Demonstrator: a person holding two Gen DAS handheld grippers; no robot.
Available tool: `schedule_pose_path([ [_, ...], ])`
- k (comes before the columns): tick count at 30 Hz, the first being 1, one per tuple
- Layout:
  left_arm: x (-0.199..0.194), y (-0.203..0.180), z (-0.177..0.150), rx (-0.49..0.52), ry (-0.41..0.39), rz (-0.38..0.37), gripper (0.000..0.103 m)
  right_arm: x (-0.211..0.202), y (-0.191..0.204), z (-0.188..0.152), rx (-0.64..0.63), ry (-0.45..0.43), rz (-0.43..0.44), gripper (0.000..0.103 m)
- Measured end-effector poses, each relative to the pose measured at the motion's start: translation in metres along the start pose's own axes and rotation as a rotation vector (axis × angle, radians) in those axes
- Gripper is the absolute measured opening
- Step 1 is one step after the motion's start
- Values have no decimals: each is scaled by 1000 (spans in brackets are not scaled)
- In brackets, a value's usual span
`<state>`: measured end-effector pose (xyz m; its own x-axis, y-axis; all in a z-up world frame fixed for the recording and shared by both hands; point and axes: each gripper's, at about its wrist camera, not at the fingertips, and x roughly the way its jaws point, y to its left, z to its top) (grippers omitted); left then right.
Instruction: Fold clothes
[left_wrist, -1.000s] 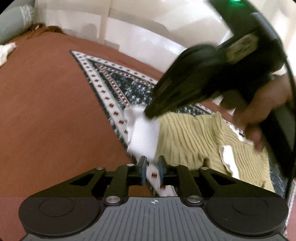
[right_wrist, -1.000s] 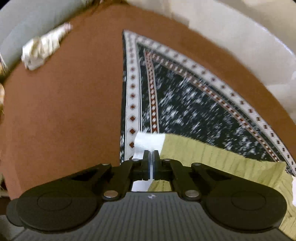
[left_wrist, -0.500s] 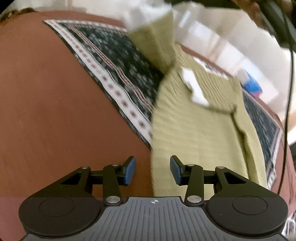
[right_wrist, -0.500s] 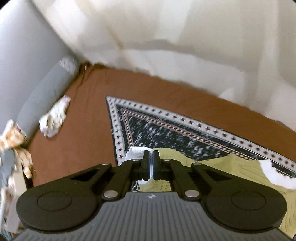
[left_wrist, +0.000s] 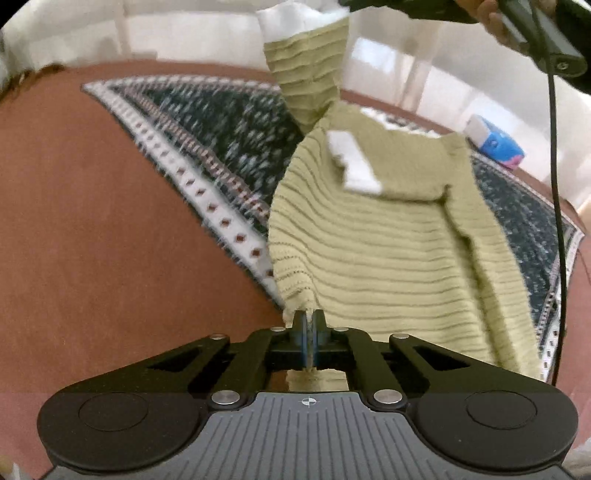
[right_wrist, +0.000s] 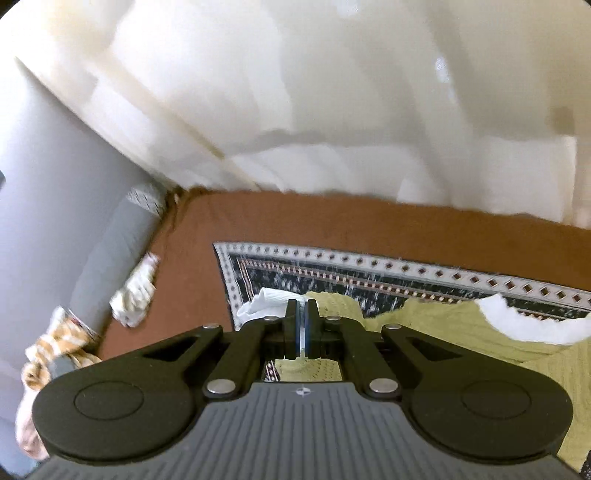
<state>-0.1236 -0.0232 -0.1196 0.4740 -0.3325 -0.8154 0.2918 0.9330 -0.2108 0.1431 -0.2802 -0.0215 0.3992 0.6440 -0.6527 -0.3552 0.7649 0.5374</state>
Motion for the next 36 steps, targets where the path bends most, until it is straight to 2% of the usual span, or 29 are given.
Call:
schedule_pose_path([
  [3, -7, -21, 6, 38, -23, -20, 0, -31, -12, 3, 13, -48, 26, 2],
  [8, -5, -68, 18, 150, -41, -97, 0, -89, -52, -2, 63, -133, 17, 2],
  [13, 15, -113, 17, 254, 4, -171, 0, -136, -115, -24, 175, -201, -48, 2],
  [18, 41, -139, 9, 303, 80, -183, 0, -143, -181, -63, 282, -186, -184, 2],
  [20, 45, -141, 6, 311, 98, -177, 1, -135, -204, -80, 327, -157, -217, 2],
  [22, 49, -141, 4, 317, 116, -171, 7, -128, -219, -91, 364, -143, -235, 2],
  [23, 51, -142, 3, 319, 125, -172, 11, -123, -226, -96, 383, -136, -238, 2],
  [25, 54, -143, 2, 322, 144, -179, 24, -116, -233, -100, 403, -126, -242, 3],
  [30, 47, -135, 1, 296, 159, -197, 27, -112, -246, -107, 448, -94, -271, 6],
  [33, 35, -120, 11, 237, 120, -185, 28, -117, -245, -111, 430, -53, -297, 6],
  [36, 21, -102, 33, 165, 40, -140, 32, -125, -242, -118, 402, -11, -322, 7],
])
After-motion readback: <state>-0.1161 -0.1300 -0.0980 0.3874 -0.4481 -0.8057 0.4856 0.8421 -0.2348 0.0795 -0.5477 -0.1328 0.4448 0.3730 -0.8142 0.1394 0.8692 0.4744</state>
